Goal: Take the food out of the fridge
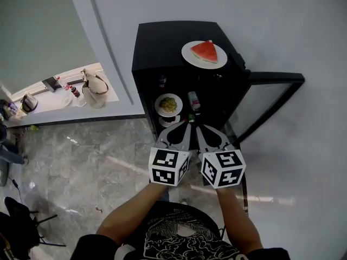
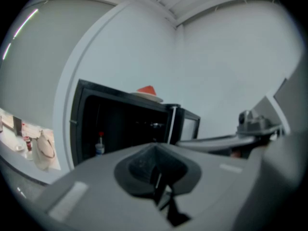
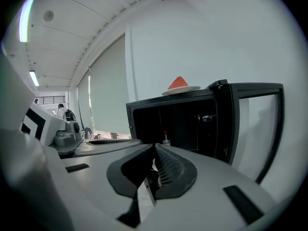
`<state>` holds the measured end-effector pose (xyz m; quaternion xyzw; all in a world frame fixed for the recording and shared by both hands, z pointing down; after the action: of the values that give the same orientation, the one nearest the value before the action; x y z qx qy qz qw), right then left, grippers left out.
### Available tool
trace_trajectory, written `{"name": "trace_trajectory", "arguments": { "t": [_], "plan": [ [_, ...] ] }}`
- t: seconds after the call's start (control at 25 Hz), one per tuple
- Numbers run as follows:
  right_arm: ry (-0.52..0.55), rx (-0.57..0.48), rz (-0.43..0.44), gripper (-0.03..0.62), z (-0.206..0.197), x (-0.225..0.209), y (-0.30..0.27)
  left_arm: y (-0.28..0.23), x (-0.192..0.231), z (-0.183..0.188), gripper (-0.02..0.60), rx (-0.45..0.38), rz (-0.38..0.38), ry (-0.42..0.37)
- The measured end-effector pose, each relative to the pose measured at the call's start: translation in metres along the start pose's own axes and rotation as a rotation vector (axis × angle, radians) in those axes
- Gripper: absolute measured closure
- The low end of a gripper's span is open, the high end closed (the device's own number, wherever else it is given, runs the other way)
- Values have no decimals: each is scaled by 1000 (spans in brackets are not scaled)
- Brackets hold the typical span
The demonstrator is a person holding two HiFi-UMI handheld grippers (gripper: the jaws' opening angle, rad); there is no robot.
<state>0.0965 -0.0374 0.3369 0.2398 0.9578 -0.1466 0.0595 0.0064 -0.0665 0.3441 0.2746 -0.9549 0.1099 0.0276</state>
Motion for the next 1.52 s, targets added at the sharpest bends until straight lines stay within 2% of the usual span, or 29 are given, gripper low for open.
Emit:
{"name": "trace_trajectory", "arguments": {
  "t": [0.28, 0.84, 1.16, 1.2, 1.28, 1.52],
  "plan": [
    [-70, 1, 13, 582, -15, -8, -7, -2, 3, -4, 580, -4, 12, 18],
    [-573, -46, 127, 582, -88, -46, -92, -38, 52, -28, 580, 34, 51, 3],
    [-825, -72, 137, 580, -130, -76, -150, -57, 91, -43, 580, 72, 86, 10],
    [-862, -79, 139, 573, -135, -79, -157, -60, 94, -46, 580, 79, 88, 11],
    [-941, -92, 151, 512, -146, -86, -171, -64, 101, -50, 580, 92, 92, 14],
    [-1064, -89, 144, 497, -172, -98, -205, -72, 116, -60, 580, 120, 103, 15]
  ]
}}
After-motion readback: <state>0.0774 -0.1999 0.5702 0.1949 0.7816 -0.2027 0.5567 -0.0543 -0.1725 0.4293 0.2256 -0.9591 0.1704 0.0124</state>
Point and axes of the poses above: the fingertips, and each gripper's own axes: y backward along the fingers, x to its left, z out of its top, the point moved 6 cm from there along y, backward along the fingers, and after that the axes turned 11 degrees about z, right-handed, at the moved point
